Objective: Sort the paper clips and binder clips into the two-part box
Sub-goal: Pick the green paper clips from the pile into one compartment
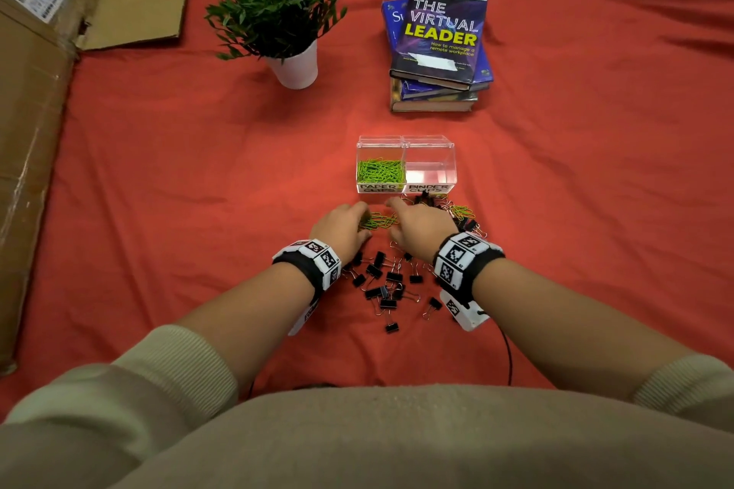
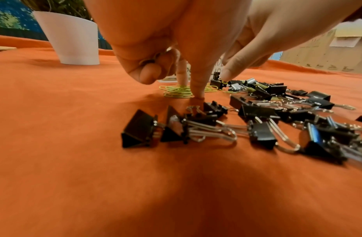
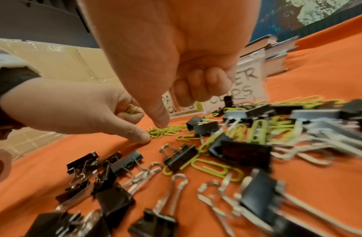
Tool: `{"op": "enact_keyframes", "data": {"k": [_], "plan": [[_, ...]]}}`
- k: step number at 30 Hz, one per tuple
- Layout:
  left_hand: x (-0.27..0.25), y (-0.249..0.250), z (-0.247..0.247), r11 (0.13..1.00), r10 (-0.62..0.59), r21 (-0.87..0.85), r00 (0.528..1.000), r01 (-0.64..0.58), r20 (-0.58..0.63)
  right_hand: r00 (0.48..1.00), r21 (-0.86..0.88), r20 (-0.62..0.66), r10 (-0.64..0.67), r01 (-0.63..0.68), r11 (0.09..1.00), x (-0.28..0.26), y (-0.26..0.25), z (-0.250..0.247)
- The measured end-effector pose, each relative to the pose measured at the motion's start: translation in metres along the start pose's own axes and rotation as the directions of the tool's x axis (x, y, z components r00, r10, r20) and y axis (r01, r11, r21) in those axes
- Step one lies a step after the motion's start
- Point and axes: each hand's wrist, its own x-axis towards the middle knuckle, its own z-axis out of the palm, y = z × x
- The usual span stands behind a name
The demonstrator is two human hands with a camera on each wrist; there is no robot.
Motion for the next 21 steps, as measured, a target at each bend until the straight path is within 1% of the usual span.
{"op": "enact_keyframes", "data": {"k": [5,9,13,16,18,19,21], "plan": [[-0.002,-0.001,-0.004,1.000,-0.008,-0.006,1.000,0.008,-0.015,1.000,-0.042,0.028,-0.007,0.009,0.999,0.012,-0.008,0.008],[-0.004,-0.003,-0.005,0.999,-0.027,0.025,1.000,0.027,-0.001,0.999,-0.038,0.008,-0.053,0.053,0.998,0.010,-0.001,0.019],[-0.004,0.001,-0.005,0.998,-0.038,0.059,0.999,0.038,0.010,0.996,-0.086,-0.007,-0.084,0.083,0.993,0.007,-0.002,0.024],[-0.006,0.004,-0.004,0.996,-0.021,0.087,1.000,0.020,0.005,0.999,-0.101,0.015,-0.048,0.049,0.994,0.005,-0.006,0.023],[-0.006,0.005,-0.003,0.992,-0.002,0.129,1.000,0.001,0.007,0.999,-0.052,0.035,0.007,-0.005,0.999,0.004,-0.005,0.018],[-0.006,0.005,-0.002,0.989,0.006,0.150,1.000,-0.007,0.011,0.998,0.001,0.054,0.020,-0.020,1.000,0.003,-0.003,0.013],[-0.006,0.006,-0.002,0.985,0.016,0.174,1.000,-0.020,0.027,0.998,0.184,0.068,0.017,-0.030,0.982,0.003,0.001,0.001]]}}
